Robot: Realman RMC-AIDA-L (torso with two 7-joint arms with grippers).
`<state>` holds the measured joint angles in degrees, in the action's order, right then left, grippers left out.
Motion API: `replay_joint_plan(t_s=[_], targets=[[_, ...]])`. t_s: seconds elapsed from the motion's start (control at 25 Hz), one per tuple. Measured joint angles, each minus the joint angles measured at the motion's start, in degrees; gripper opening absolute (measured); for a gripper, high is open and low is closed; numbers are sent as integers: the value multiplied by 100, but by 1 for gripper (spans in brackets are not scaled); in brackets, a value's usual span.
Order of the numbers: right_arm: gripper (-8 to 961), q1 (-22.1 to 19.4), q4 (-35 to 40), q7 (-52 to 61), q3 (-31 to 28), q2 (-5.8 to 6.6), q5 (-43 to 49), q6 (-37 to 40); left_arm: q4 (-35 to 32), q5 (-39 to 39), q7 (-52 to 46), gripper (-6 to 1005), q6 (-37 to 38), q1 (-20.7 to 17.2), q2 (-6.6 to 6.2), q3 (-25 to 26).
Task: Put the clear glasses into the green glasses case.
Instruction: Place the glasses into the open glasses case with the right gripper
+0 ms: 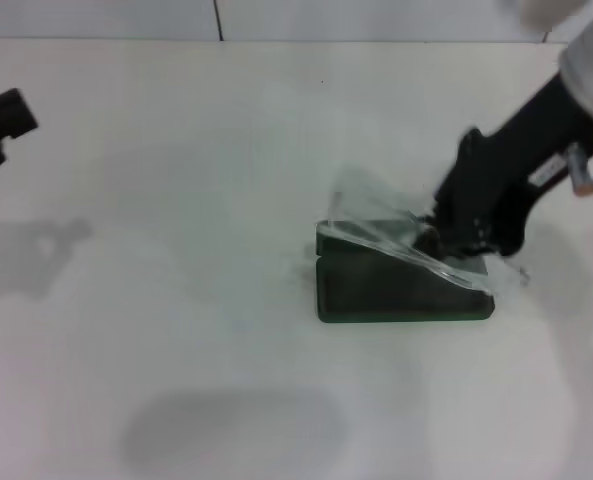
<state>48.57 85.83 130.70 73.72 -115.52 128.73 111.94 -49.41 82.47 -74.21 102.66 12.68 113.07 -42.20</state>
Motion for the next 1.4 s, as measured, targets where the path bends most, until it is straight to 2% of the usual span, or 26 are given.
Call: replay_joint_plan(t_s=[0.28, 0.52, 0.64, 0.8, 1.4], targets=[[103, 282, -85, 488, 1668, -50, 775, -326, 2, 193, 76, 70, -16, -162, 33, 293], [102, 441, -293, 711, 2569, -67, 1151, -781, 89, 380, 319, 70, -57, -208, 115, 299], [102, 440, -314, 767, 3028, -67, 1400, -1117, 359, 423, 608, 70, -62, -197, 145, 301], [102, 436, -316, 921, 3446, -67, 1664, -1459, 476, 513, 726, 70, -63, -193, 147, 304], [103, 383, -389, 1381, 4307, -67, 2217, -2053, 482, 541, 748, 70, -53, -249, 145, 309]])
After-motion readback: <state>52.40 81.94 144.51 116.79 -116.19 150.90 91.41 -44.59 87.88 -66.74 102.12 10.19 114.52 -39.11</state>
